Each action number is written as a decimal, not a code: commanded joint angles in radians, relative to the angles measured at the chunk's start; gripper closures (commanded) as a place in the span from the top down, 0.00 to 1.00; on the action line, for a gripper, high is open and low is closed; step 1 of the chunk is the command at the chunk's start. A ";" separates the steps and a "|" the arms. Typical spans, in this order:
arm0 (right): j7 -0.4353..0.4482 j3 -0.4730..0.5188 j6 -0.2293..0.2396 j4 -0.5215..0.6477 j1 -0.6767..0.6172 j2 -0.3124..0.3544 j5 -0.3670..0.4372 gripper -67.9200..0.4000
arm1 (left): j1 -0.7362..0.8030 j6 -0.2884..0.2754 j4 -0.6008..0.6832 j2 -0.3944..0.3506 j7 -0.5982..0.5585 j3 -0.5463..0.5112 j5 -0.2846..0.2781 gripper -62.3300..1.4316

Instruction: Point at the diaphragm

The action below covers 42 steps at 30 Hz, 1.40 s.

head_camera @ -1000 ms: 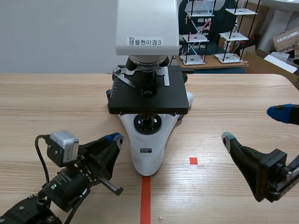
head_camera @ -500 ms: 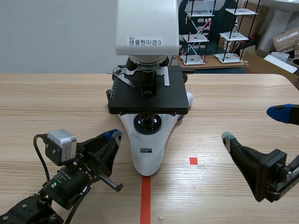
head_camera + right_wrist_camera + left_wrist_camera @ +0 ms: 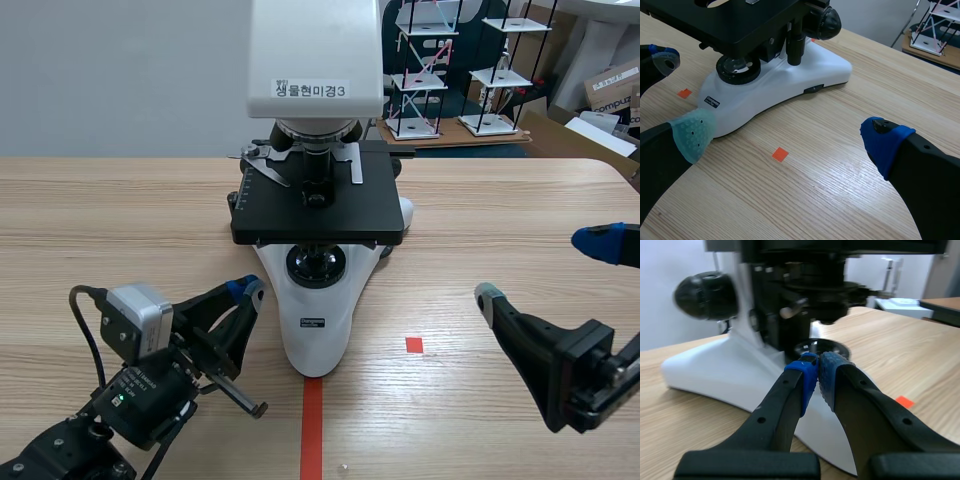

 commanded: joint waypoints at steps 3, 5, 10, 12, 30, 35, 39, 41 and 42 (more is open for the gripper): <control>0.011 0.009 -0.004 0.009 0.003 0.010 0.007 0.93 | -0.013 -0.002 0.021 0.003 -0.021 -0.001 0.005 0.10; 0.011 0.009 -0.004 0.009 0.003 0.010 0.007 0.93 | -0.013 -0.002 0.021 0.003 -0.021 -0.001 0.004 0.10; 0.011 0.009 -0.004 0.009 0.003 0.010 0.007 0.93 | -0.013 -0.002 0.021 0.003 -0.047 -0.001 0.004 0.10; 0.011 0.009 -0.004 0.009 0.003 0.010 0.007 0.93 | -0.013 -0.002 0.021 0.003 -0.051 -0.001 0.004 0.10; 0.011 0.009 -0.004 0.009 0.003 0.010 0.007 0.93 | -0.013 -0.003 0.021 0.002 -0.072 -0.001 -0.004 0.10; 0.011 0.009 -0.004 0.009 0.003 0.010 0.007 0.93 | -0.013 -0.003 0.021 0.002 -0.072 -0.001 -0.003 0.10; 0.011 0.009 -0.004 0.009 0.003 0.010 0.007 0.93 | -0.013 -0.003 0.021 0.002 -0.072 -0.001 -0.003 0.10; 0.011 0.009 -0.004 0.009 0.003 0.010 0.007 0.93 | -0.013 -0.003 0.021 0.002 -0.071 -0.001 -0.003 0.10; 0.011 0.009 -0.004 0.009 0.003 0.010 0.007 0.93 | -0.013 -0.003 0.021 0.002 -0.069 -0.001 -0.003 0.10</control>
